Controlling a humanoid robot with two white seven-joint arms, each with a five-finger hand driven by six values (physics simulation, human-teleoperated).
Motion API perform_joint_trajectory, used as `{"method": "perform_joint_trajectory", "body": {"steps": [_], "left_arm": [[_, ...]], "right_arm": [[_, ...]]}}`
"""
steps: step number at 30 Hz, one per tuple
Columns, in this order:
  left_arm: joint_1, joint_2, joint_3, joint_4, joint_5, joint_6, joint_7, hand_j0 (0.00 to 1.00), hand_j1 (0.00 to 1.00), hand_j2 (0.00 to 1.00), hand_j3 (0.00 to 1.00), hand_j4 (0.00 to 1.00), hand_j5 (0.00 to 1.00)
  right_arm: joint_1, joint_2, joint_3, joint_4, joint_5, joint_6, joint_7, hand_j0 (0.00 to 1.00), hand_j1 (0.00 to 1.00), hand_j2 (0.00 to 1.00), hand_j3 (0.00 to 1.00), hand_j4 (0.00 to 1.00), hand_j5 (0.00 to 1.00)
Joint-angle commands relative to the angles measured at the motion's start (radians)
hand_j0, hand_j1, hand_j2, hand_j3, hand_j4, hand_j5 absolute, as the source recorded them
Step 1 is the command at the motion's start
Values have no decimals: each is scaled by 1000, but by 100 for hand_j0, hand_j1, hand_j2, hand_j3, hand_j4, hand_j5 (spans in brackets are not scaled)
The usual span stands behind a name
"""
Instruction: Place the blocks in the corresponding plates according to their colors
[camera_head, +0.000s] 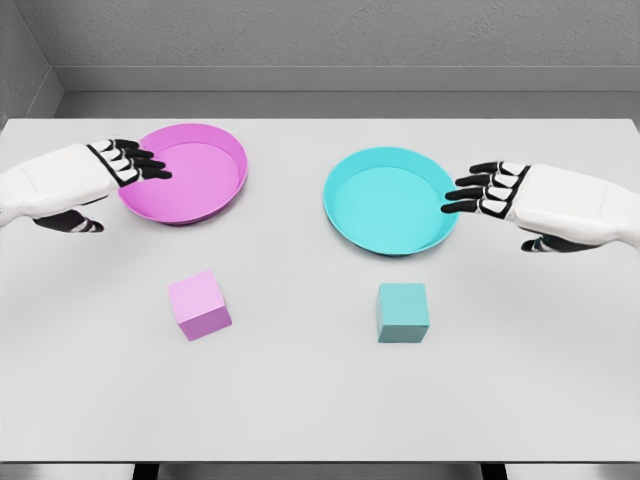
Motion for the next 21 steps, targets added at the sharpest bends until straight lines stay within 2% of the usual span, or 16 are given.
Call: {"method": "perform_joint_trajectory", "body": {"steps": [1,5,8,11,15,21], "left_arm": [[0,25,-2,-42,4,1,1,100,100,100,100,100,100],[23,26,-3,-60,1,1,-9,100,100,100,100,100,100],[38,26,-3,-79,-1,1,-22,100,100,100,100,100,100],[44,25,-25,-85,-4,1,-44,100,100,100,100,100,100],[46,23,-40,-100,-10,1,-45,100,100,100,100,100,100],[46,18,-77,-121,-25,1,-45,100,100,100,100,100,100]], "right_arm": [[0,-1,4,1,-1,1,17,100,100,100,100,100,100],[2,10,3,1,-3,1,21,100,100,100,100,100,100],[-31,33,42,1,82,1,20,100,100,100,100,100,100],[-109,84,141,1,145,1,20,100,100,100,100,100,100],[-132,122,214,-1,151,1,72,100,100,100,100,100,100],[-178,144,288,-7,194,1,72,100,100,100,100,100,100]]}}
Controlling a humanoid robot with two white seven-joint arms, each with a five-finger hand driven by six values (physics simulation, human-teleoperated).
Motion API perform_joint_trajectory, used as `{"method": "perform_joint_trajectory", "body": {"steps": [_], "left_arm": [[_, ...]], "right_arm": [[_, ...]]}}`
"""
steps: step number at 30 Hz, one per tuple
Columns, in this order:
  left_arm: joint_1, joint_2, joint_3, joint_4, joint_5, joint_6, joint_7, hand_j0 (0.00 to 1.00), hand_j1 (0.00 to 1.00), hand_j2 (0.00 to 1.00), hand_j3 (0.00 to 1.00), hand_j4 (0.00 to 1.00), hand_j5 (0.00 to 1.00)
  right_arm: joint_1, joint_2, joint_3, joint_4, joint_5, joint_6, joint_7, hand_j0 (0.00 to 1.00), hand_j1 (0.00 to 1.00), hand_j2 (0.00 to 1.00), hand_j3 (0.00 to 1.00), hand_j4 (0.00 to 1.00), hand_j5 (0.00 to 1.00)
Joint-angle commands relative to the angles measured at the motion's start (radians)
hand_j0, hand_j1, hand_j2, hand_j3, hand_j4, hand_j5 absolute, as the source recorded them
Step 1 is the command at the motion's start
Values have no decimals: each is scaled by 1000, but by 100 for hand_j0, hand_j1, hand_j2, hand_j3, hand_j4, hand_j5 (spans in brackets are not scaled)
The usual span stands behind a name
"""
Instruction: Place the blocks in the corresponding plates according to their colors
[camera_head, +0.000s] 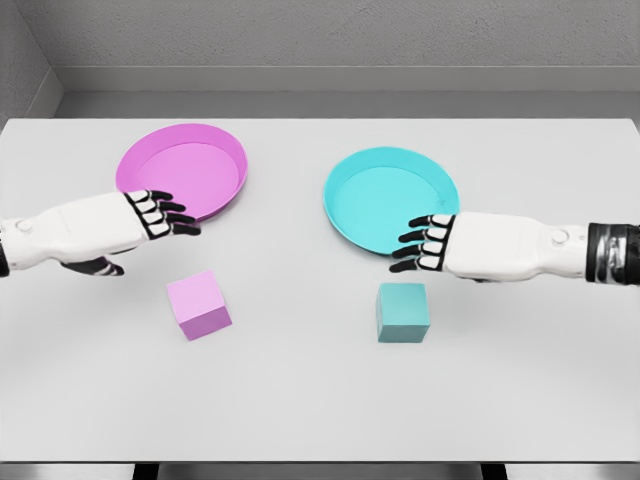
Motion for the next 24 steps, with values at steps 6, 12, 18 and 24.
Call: {"method": "perform_joint_trajectory", "body": {"steps": [6,12,18,24], "left_arm": [[0,-13,-42,-9,-16,1,-9,100,100,100,100,100,100],[0,-30,-56,-11,-33,1,-14,100,100,100,100,100,100],[-2,-58,-58,-11,-49,1,-14,100,100,100,100,100,100],[-3,-78,-72,-11,-66,1,-14,100,100,100,100,100,100]], "right_arm": [[-25,47,72,-2,15,1,6,100,100,100,100,100,100],[-52,55,84,-2,18,1,9,100,100,100,100,100,100],[-84,102,142,0,22,1,79,100,100,100,100,100,100],[-84,101,144,3,53,1,109,100,100,100,100,100,100]]}}
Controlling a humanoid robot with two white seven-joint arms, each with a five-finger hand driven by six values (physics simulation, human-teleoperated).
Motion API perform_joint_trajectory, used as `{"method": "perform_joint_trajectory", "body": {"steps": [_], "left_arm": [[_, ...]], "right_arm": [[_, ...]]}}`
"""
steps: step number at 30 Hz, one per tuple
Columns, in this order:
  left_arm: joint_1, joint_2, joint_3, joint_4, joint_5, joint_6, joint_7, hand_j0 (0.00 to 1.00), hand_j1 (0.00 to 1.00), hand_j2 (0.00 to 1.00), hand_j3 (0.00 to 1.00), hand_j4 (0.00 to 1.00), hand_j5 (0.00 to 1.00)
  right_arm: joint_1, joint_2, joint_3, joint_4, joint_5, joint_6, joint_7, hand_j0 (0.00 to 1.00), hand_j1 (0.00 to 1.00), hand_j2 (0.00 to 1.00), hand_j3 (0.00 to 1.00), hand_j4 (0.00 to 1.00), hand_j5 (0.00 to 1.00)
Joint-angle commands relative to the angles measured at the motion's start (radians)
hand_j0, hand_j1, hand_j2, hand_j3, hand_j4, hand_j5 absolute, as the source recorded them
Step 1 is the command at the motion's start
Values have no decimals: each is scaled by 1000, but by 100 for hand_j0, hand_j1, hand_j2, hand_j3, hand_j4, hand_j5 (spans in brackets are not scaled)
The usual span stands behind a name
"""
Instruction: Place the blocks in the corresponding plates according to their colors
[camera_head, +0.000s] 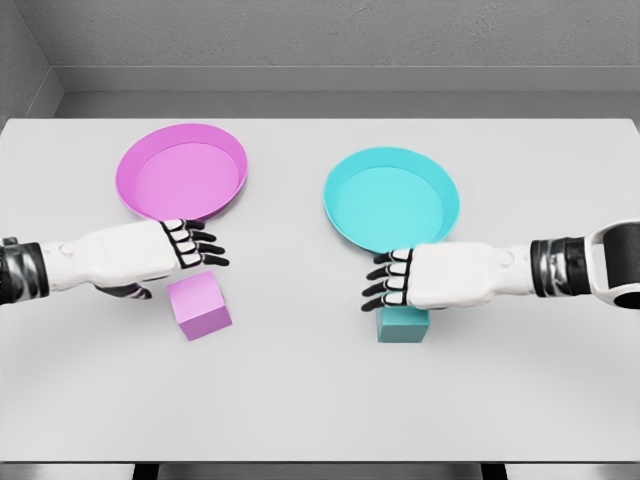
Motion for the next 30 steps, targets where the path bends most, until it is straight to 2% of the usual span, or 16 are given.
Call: {"method": "perform_joint_trajectory", "body": {"steps": [1,10,19,22,25,28,30], "left_arm": [[-2,-13,-12,0,-5,1,0,100,100,100,100,100,100],[5,-13,-16,-23,-5,1,0,100,100,100,100,100,100],[38,-14,-16,-38,-5,1,0,100,100,100,100,100,100],[40,-16,-18,-38,-7,1,0,100,100,100,100,100,100],[41,-17,-19,-38,-7,1,0,100,100,100,100,100,100],[43,-16,-22,-37,-8,1,0,100,100,100,100,100,100],[51,-17,-22,-35,-13,1,0,100,100,100,100,100,100]], "right_arm": [[0,1,2,1,2,1,18,100,100,100,100,100,100],[0,21,23,1,17,1,24,100,100,100,100,100,100],[0,36,25,1,36,1,25,100,100,100,100,100,100],[0,36,23,-1,33,1,78,90,90,90,90,90,90],[-2,36,23,-1,33,1,78,85,85,85,85,85,85],[-2,36,22,-1,36,1,79,75,75,75,75,75,75],[-6,38,20,-1,48,1,79,60,60,60,60,60,60]]}}
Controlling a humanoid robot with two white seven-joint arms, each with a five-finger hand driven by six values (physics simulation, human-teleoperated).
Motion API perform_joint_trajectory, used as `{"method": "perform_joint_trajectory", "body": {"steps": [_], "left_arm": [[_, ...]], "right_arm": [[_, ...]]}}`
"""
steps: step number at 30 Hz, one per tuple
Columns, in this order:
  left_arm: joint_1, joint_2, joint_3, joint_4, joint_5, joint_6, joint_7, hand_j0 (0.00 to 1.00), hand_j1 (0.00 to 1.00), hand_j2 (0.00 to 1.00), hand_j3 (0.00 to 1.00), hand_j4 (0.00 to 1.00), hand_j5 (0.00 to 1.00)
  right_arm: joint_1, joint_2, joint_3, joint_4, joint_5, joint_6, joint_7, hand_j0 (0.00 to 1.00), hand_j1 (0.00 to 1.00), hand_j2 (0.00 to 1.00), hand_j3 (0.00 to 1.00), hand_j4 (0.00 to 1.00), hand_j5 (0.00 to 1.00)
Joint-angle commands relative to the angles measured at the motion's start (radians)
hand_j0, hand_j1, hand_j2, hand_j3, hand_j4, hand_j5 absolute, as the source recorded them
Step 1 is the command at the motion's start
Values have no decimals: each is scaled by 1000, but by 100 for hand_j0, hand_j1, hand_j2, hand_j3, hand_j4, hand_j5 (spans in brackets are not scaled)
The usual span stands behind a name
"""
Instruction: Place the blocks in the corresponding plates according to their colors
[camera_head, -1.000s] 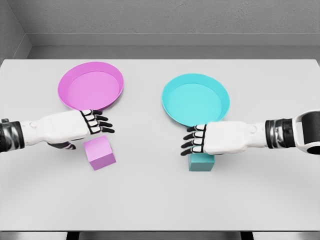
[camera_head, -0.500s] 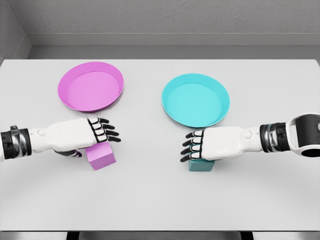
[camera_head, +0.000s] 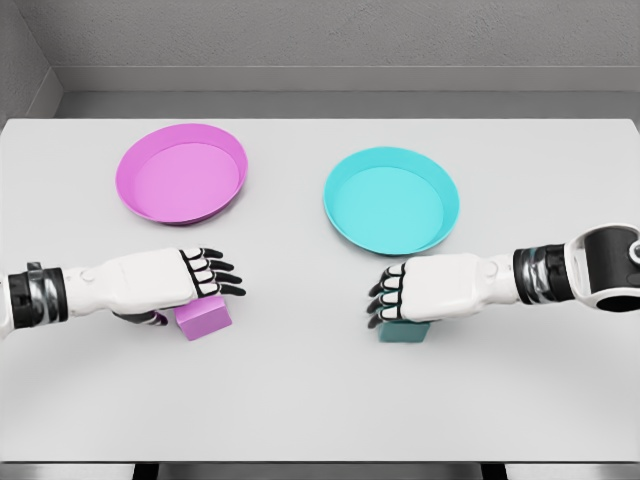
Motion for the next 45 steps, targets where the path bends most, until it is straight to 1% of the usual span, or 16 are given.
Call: {"method": "perform_joint_trajectory", "body": {"steps": [1,9,17,18,20,21,22,24,26,30,32,35,38,40,45], "left_arm": [[0,0,0,1,3,1,0,100,100,100,100,100,100],[6,-6,-6,2,0,1,0,100,100,100,100,100,100],[8,-6,-6,4,0,1,0,100,100,100,100,100,100],[8,-5,-6,4,0,1,0,98,98,98,98,98,98],[6,-5,-5,4,1,1,-1,86,86,86,86,86,86],[6,-5,-5,4,3,1,-15,77,77,77,77,77,77],[6,-3,-3,2,6,1,-26,72,72,72,72,72,72],[6,-3,-2,2,6,1,-27,65,65,65,65,65,65],[5,-2,-2,2,6,1,-29,61,61,61,61,61,61],[5,1,0,2,12,1,-36,60,60,60,60,60,60],[5,3,0,2,14,1,-36,61,61,61,61,61,61],[2,6,0,4,17,1,-36,62,62,62,62,62,62],[-6,8,1,4,26,1,-36,62,62,62,62,62,62],[-9,9,3,7,27,1,-36,62,62,62,62,62,62],[-43,8,6,16,30,1,-36,62,62,62,62,62,62]], "right_arm": [[0,-1,-2,0,14,-2,6,60,60,60,60,60,60],[-5,-2,-11,0,14,-2,6,56,56,56,56,56,56],[-38,2,-25,-1,3,-2,4,56,56,56,56,56,56],[-38,2,-28,-1,2,-2,3,56,56,56,56,56,56],[-40,2,-30,-1,2,-2,3,56,56,56,56,56,56],[-46,4,-40,-1,2,-2,3,56,56,56,56,56,56],[-48,4,-44,0,0,-2,3,56,56,56,56,56,56],[-55,4,-45,0,0,-2,1,56,56,56,56,56,56],[-66,4,-44,2,0,-2,1,56,56,56,56,56,56],[-81,15,-45,10,-1,-2,1,56,56,56,56,56,56],[-87,27,-45,39,-1,-2,1,56,56,56,56,56,56],[-92,30,-65,59,-1,-2,1,56,56,56,56,56,56],[-104,35,-67,85,0,-2,1,56,56,56,56,56,56],[-118,51,-70,111,0,-2,1,55,55,55,55,55,55],[-130,71,-73,155,0,-2,1,55,55,55,55,55,55]]}}
